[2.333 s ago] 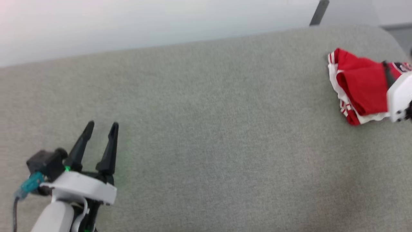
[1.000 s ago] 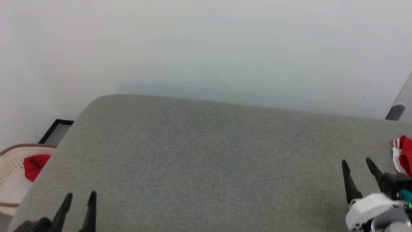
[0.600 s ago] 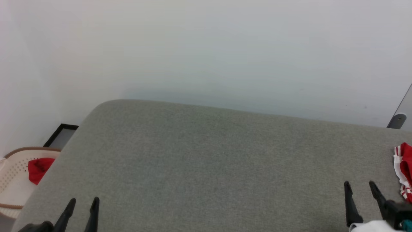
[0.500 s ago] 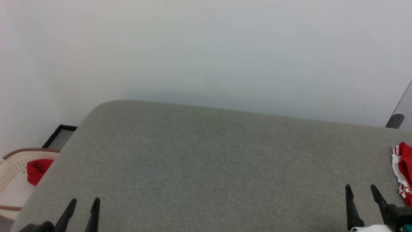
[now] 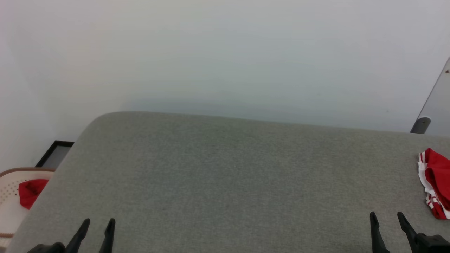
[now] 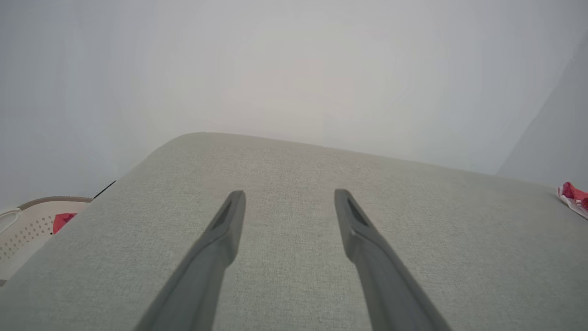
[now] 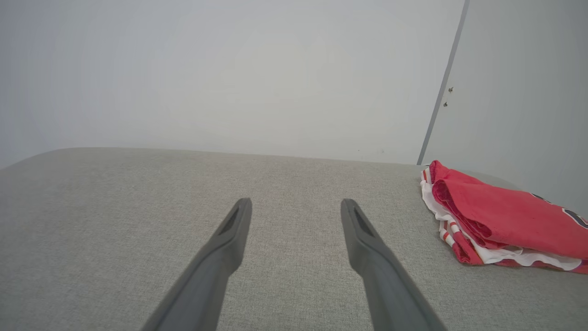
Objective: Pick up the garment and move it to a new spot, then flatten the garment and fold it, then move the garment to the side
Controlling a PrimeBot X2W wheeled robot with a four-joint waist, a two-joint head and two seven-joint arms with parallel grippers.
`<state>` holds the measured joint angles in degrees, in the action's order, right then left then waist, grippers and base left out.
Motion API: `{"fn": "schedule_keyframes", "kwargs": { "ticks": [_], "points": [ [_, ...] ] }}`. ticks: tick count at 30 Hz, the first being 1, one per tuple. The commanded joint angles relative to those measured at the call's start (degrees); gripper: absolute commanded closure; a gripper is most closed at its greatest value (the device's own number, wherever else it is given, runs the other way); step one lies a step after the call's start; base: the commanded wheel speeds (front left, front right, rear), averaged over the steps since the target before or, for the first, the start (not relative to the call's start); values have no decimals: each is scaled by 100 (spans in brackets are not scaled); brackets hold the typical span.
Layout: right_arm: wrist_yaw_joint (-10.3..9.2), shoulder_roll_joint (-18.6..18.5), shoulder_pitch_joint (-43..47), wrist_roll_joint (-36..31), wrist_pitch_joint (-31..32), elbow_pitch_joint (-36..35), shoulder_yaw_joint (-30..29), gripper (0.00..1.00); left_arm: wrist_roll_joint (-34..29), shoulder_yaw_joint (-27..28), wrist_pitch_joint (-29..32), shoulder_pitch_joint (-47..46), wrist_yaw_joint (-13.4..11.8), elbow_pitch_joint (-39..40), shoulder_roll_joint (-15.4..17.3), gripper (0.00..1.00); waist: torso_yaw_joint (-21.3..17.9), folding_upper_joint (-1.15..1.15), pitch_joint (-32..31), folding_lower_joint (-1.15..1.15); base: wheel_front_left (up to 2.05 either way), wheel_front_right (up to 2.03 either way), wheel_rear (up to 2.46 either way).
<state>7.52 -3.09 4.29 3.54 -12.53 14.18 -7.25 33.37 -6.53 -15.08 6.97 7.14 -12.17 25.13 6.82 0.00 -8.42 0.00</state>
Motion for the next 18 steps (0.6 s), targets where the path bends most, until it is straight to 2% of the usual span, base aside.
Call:
{"fn": "schedule_keyframes", "kwargs": {
  "ticks": [1,18],
  "points": [
    [-5,18,78,68,31,-58,36,0,49,-3,4,-40,37,-8,22,0,-47,0,7,0,0,0,0],
    [-5,31,237,119,162,-232,234,0,112,-141,-1,-82,41,83,75,0,-256,0,-23,0,0,0,0]
  ]
}}
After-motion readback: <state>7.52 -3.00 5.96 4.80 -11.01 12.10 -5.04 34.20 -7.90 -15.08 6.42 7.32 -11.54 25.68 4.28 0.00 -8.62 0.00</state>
